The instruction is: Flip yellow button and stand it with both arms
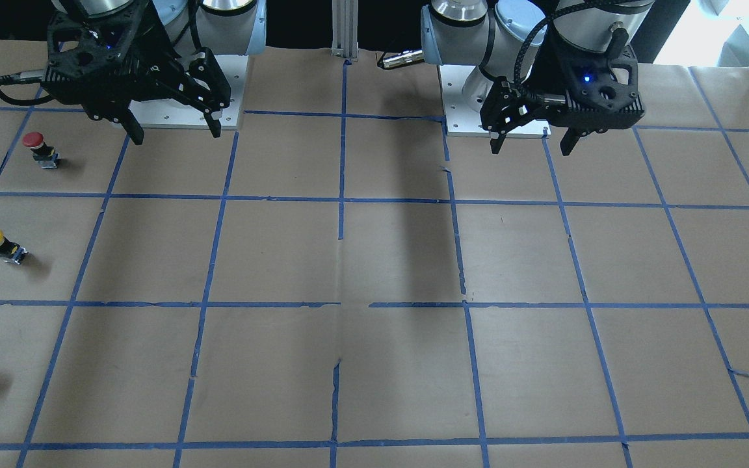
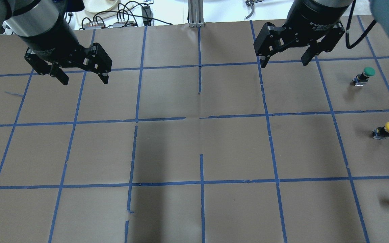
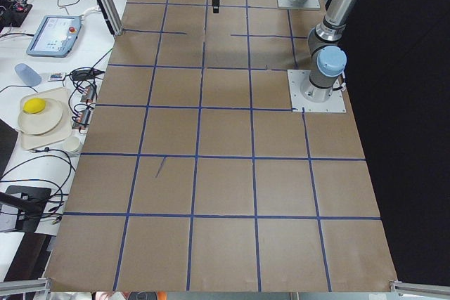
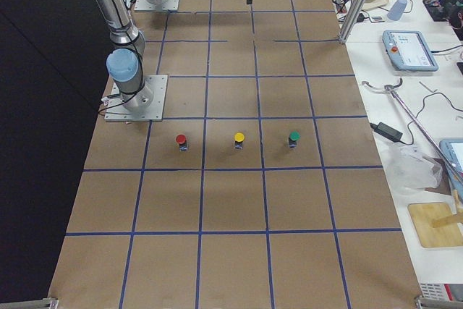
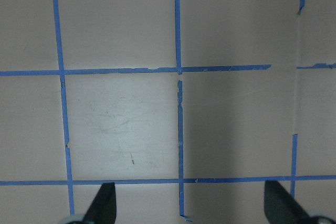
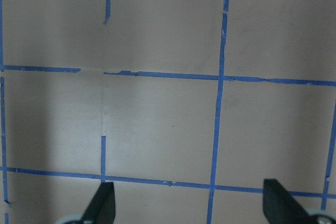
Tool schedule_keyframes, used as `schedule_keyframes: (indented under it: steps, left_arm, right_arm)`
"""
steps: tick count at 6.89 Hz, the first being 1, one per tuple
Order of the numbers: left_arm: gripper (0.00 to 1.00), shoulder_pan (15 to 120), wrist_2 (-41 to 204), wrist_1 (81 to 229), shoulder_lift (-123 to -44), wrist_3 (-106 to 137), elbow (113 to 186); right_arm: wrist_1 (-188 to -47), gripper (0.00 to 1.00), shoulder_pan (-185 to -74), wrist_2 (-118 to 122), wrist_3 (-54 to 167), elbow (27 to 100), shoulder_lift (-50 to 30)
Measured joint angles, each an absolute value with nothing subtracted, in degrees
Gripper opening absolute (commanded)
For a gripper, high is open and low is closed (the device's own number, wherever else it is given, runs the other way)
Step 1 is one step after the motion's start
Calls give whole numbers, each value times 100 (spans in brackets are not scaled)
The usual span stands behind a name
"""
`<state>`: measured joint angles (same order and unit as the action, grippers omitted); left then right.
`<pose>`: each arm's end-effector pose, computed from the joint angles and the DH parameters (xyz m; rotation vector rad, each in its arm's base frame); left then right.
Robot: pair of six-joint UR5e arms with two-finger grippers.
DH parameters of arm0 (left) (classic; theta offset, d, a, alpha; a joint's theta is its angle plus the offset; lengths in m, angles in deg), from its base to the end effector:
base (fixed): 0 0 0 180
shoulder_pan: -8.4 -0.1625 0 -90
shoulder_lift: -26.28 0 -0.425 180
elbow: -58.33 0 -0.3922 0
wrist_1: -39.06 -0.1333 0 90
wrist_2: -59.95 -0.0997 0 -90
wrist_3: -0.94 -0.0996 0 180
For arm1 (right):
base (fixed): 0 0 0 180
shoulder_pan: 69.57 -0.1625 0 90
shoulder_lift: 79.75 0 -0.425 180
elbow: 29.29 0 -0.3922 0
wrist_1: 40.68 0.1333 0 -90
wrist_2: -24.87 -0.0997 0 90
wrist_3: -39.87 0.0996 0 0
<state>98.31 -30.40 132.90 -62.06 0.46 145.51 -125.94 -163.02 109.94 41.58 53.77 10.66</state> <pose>-0.1319 -0.4797 0.5195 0.0106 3.1354 -0.0175 0.1711 -0.4806 0.5431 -0.0493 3.0525 -0.0636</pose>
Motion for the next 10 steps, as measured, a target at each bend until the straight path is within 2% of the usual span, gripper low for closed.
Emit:
schedule_keyframes:
  steps: [10]
  left_arm:
    - [100,9839,-3049,13293,-6197,41,14560]
  right_arm:
    - [-12519,100,-16305,11398,4591,5422,1086]
